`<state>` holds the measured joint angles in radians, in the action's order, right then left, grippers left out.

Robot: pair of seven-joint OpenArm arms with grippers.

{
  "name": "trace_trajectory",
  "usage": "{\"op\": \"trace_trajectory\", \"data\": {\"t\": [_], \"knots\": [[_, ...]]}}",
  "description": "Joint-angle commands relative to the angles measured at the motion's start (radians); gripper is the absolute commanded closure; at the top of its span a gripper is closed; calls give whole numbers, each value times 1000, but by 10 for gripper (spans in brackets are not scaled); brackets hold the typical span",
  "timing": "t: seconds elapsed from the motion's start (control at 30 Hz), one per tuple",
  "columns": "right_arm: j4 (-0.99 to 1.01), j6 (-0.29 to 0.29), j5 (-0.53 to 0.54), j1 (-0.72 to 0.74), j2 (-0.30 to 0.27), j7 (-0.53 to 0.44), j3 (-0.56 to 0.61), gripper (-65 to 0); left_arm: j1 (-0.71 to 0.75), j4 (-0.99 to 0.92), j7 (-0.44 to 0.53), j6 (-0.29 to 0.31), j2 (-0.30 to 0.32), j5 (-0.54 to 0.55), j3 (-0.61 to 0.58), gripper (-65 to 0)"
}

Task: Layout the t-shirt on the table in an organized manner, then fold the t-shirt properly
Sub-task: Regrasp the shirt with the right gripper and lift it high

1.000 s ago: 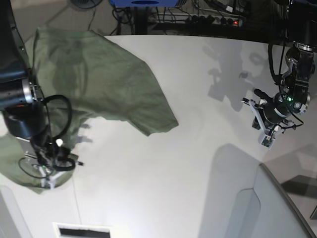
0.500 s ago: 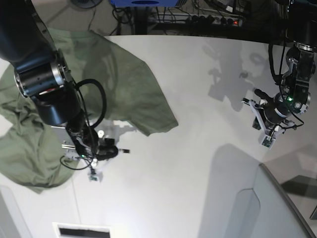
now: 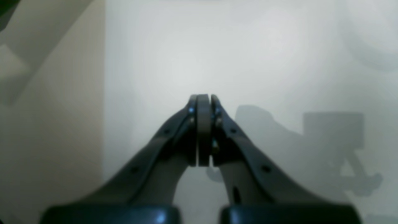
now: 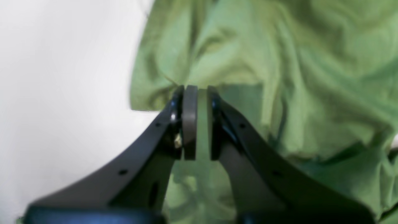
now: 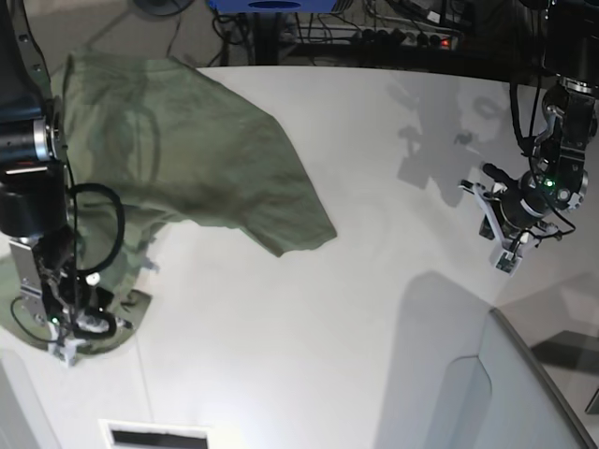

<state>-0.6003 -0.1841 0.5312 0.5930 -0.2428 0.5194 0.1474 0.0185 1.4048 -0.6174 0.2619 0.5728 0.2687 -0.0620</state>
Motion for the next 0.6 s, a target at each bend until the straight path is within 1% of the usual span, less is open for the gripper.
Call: {"op": "trace_trajectory", "data": {"t": [0.0, 0.13, 0.23, 0.27, 0.4, 0.43, 0.57], "knots": [[24, -7, -4, 28, -16, -11, -7, -56, -16, 17, 17, -8, 14, 2, 9, 0], [130, -4, -4, 28, -7, -71, -6, -56, -24, 20, 17, -8, -10, 2, 11, 0], [159, 1, -4, 28, 29, -78, -4, -56, -25, 23, 17, -8, -14, 2, 11, 0], [161, 16, -6, 28, 43, -75, -2, -56, -25, 23, 17, -8, -14, 2, 11, 0], [161, 113, -7, 28, 105, -72, 11, -56, -42, 21, 17, -8, -26, 2, 11, 0], [161, 125, -7, 28, 124, -71, 39, -56, -45, 17, 17, -8, -26, 2, 11, 0], [159, 133, -4, 31, 199, -71, 234, -56, -51, 15, 17, -8, -26, 2, 11, 0]]}}
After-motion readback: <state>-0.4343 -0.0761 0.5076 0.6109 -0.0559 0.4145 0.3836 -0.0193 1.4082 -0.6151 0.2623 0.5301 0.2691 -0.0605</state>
